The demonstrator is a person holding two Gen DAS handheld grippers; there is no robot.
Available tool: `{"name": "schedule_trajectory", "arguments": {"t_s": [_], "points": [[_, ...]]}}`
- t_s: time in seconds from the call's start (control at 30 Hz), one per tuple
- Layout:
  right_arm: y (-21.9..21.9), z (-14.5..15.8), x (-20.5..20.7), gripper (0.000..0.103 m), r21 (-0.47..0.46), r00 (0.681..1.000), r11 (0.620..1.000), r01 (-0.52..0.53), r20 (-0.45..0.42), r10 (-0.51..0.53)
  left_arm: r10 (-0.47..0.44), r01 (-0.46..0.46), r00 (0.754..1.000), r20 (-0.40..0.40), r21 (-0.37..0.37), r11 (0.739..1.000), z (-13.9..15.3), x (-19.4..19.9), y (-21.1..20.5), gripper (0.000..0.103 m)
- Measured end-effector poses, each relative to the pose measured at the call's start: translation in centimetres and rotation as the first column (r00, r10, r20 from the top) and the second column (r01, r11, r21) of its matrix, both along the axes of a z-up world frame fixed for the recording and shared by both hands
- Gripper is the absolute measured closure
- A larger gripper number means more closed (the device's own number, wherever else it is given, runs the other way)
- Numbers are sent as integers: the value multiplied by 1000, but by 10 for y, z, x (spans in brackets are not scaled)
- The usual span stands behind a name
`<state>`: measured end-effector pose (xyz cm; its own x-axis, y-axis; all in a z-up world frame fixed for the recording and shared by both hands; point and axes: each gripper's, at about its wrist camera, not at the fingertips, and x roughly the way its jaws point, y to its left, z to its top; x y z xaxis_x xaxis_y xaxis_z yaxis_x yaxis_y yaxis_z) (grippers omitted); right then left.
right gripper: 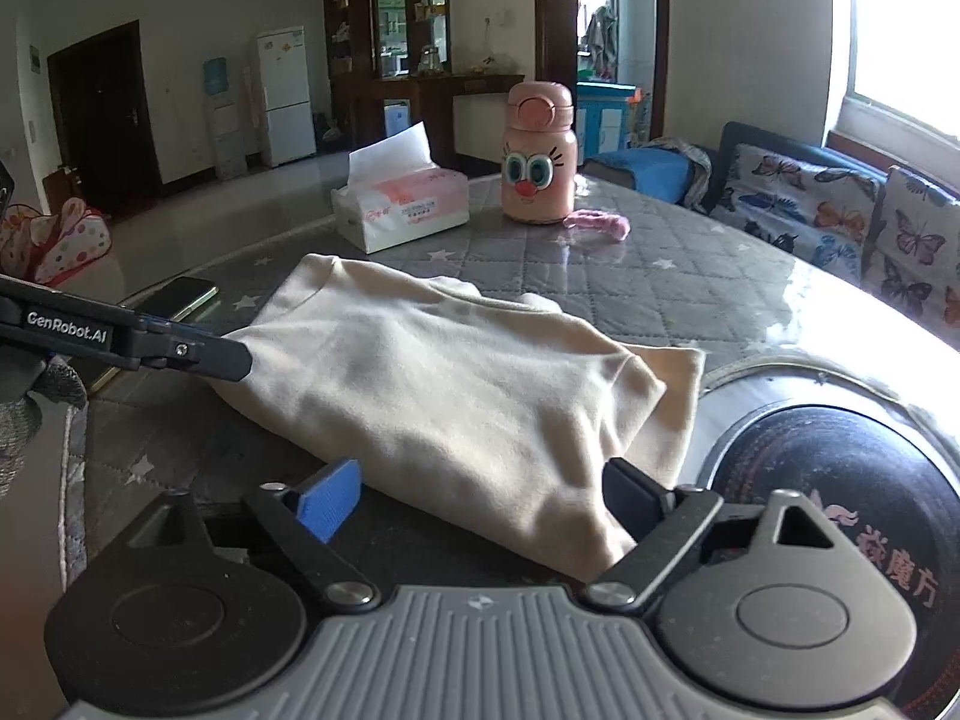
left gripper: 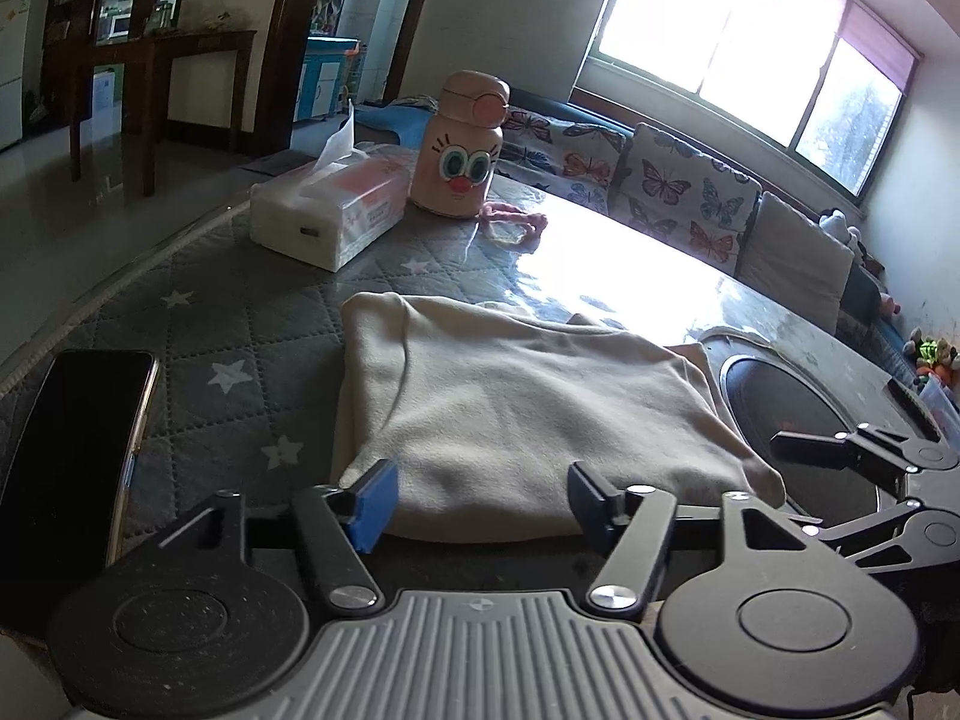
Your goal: Fold clothes
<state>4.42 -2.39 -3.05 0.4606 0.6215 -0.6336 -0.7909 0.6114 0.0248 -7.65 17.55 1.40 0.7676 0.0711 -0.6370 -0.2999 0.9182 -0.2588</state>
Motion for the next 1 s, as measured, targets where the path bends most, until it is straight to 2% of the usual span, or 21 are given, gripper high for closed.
{"name": "schedule_trajectory", "arguments": {"t_s": [0.13,0.2,0.4,0.6,1.0], "points": [[-4,0,-3,8,10,1000,1000,6,-2,-6,-4,4,1000,-3,25,1000,1,-2,-6,22],[-5,0,-5,1,9,1000,1000,13,-1,-13,-3,3,1000,-3,38,999,2,-3,-9,18],[-8,1,-13,0,8,1000,1000,23,14,-23,-19,18,1000,8,66,998,4,-8,-16,0],[-11,0,-18,0,13,999,999,34,10,-34,-28,26,1000,14,82,996,6,-12,-24,0],[-17,2,-32,0,41,996,997,68,62,-70,-10,12,1000,-19,102,995,2,-19,-34,0]]}}
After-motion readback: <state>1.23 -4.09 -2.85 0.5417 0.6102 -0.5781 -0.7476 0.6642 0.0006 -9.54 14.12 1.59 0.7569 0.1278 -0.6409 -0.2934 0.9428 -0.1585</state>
